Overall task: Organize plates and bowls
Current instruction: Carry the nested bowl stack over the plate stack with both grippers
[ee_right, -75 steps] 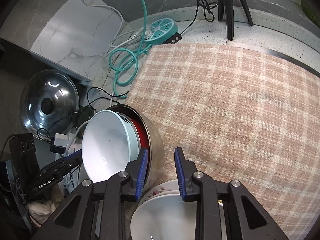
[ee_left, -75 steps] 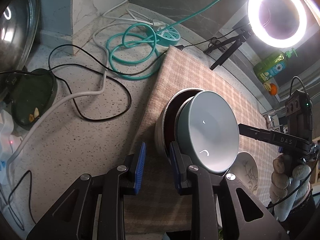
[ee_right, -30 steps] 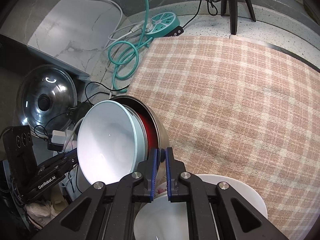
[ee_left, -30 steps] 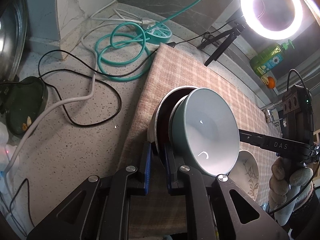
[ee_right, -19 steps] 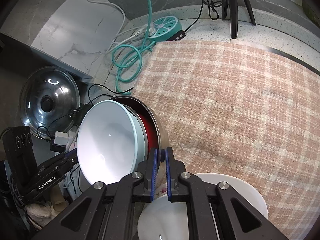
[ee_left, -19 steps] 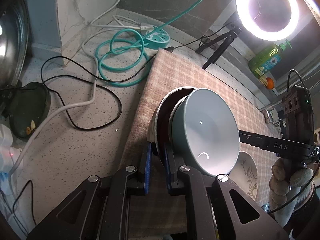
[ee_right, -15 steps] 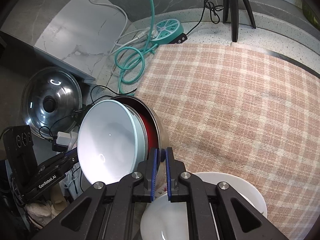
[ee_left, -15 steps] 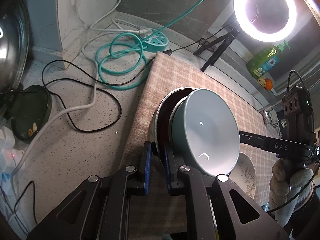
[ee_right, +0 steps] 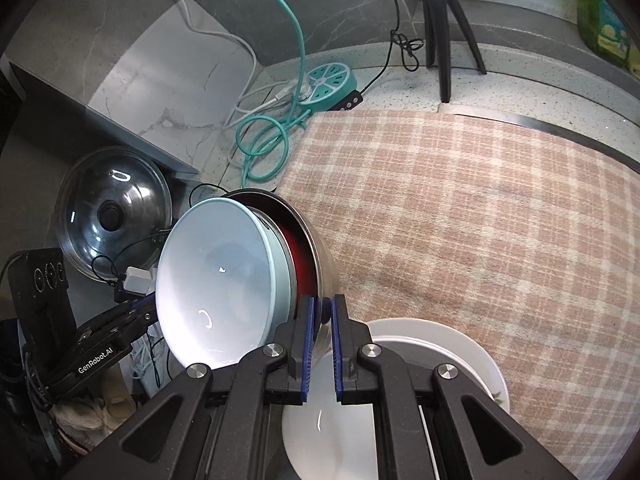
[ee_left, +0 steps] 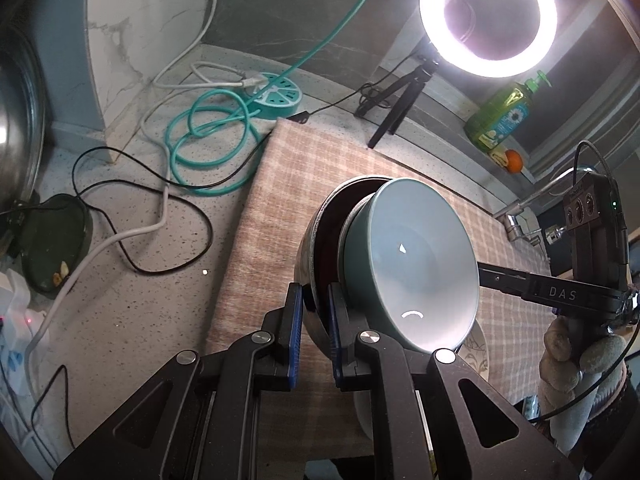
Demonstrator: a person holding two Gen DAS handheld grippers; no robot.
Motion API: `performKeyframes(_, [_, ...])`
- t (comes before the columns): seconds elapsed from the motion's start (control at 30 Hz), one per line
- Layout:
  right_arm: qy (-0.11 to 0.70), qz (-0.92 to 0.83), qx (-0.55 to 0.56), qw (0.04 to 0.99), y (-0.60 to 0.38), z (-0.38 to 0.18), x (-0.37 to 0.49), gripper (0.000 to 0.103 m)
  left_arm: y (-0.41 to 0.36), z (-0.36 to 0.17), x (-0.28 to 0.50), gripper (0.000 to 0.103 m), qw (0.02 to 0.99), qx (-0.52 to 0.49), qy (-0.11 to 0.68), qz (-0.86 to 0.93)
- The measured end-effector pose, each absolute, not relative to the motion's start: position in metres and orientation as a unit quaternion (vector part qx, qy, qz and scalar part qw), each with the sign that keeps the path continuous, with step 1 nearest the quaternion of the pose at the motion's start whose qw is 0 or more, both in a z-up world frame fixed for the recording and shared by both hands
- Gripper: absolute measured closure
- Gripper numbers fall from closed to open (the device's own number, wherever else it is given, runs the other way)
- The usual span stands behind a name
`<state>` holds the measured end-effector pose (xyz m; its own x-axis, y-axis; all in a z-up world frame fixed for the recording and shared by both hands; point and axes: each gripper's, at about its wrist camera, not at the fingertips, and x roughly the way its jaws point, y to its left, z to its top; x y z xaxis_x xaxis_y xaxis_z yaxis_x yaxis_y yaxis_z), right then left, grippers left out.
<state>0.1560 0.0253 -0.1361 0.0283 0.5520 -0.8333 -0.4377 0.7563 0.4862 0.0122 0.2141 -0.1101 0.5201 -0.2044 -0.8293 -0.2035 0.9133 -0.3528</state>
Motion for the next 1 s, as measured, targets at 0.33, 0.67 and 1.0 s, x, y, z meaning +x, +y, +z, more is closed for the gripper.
performKeyframes(0.33, [0.598,0.326,0.061,0.729,-0.018,-0.125,0.144,0.095,0.181,-0.105,0.015,0.093,0.848,-0.189,0.494,-0.034])
performKeyframes(0.67, [0.597,0.300,0.074,0.740,-0.060,-0.124,0.129,0.095,0.147,-0.110,0.013,0.093,0.840,-0.174,0.509,-0.065])
performKeyframes(1.0, [0.602,0.284,0.080,0.742,-0.087,-0.128,0.112,0.095,0.124,-0.118,0.005,0.093,0.831,-0.165,0.525,-0.082])
